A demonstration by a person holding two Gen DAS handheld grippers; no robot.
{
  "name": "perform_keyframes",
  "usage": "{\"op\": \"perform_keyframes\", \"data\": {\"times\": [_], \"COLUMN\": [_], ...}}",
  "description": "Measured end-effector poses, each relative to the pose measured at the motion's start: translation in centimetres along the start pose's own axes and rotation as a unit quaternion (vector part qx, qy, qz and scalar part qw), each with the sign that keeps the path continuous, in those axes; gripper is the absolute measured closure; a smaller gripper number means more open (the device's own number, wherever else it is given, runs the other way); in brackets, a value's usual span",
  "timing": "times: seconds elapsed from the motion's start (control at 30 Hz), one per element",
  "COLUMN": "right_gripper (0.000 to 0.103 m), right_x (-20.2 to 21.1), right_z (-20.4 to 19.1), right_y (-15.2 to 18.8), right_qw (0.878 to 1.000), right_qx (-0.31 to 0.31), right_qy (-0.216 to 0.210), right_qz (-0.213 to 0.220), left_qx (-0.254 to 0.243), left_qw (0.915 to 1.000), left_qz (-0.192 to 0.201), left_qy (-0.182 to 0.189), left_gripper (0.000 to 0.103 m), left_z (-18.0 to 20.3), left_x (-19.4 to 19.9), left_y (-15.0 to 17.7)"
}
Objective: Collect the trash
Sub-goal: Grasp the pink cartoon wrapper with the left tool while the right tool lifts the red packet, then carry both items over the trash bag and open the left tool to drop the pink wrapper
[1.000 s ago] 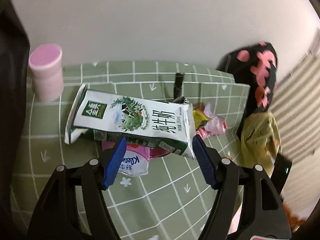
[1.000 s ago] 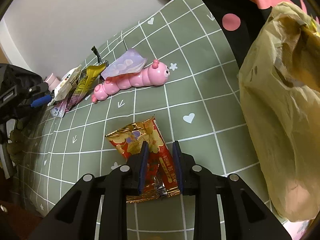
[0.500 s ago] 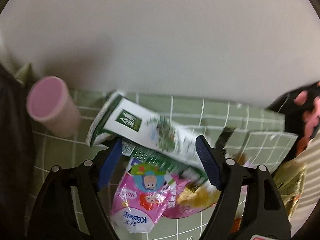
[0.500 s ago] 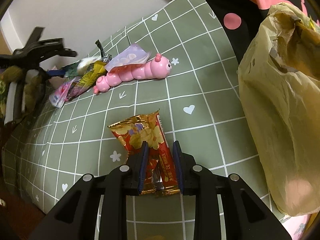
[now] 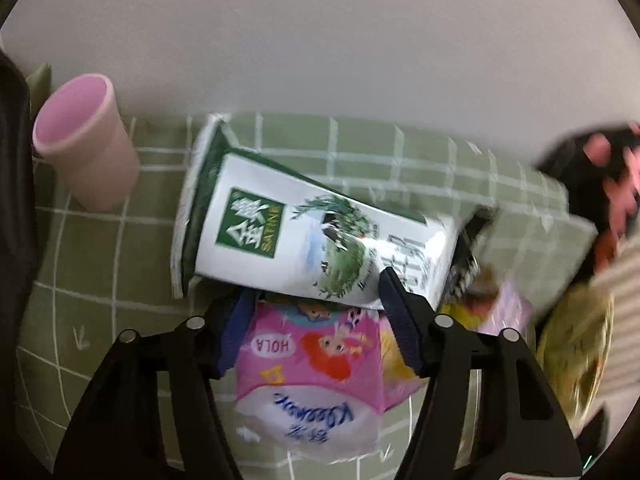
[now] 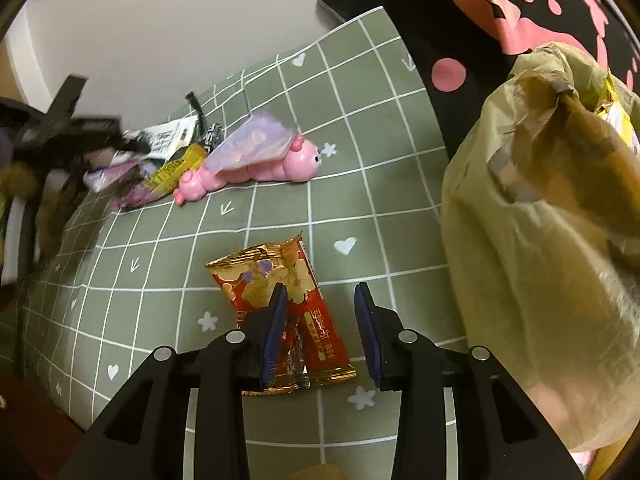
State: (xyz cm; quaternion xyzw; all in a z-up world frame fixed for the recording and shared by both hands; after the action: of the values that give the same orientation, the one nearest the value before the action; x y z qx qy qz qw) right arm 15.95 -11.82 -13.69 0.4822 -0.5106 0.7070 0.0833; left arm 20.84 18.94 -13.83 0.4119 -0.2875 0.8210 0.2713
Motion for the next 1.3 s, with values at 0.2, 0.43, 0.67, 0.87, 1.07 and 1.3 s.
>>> {"op": "perform_keyframes", "data": {"times": [0.2,0.43,0.67,0.87,1.07,1.3], "right_gripper": [0.07,0.07,0.069,0.064,0.063,0.057], "right_x": [0.2,1.1,1.4,2.2,2.0,0.2], "right_z": [-0.5,-0.9,-0.5,-0.8,-1.6,-1.8], "right_y": [-1.1,-1.3,-0.7,-0.3,-0.4,-0.8], "right_qw": [1.0,0.999,0.999,0.999,0.999,0.998], "right_qx": [0.016,0.022,0.006,0.017,0.029,0.015], "right_qy": [-0.012,-0.022,-0.019,-0.016,-0.028,-0.05], "right_qz": [0.013,0.03,0.032,0.034,0.032,0.023], "left_qx": [-0.031,-0.085,-0.093,-0.09,-0.104,-0.118], "left_qw": [0.9993,0.9946,0.9947,0.9951,0.9936,0.9895], "left_qz": [0.003,0.0,-0.022,-0.027,0.009,0.047], "left_qy": [0.019,0.06,0.037,0.03,0.043,0.069], "left_gripper": [0.095,0.062,0.052,0.089,0.095,0.096], "left_z": [0.2,1.0,0.4,1.1,1.7,2.2], "left_x": [1.6,4.2,2.2,0.9,3.4,6.6], "left_y": [1.9,3.1,6.9,7.9,6.7,5.0]}}
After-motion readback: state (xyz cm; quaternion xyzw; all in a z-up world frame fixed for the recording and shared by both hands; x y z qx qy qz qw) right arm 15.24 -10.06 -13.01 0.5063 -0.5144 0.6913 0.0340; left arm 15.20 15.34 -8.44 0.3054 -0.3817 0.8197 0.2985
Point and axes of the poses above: each gripper's, at about its wrist camera, not at the fingertips, and x roughly against the way its jaws point, z to its right, y to its underside, the point moved 6 cm from there along -x, roughly the way its jaws point, and after that the axes turned 14 degrees about x, right-handed, at the moved point
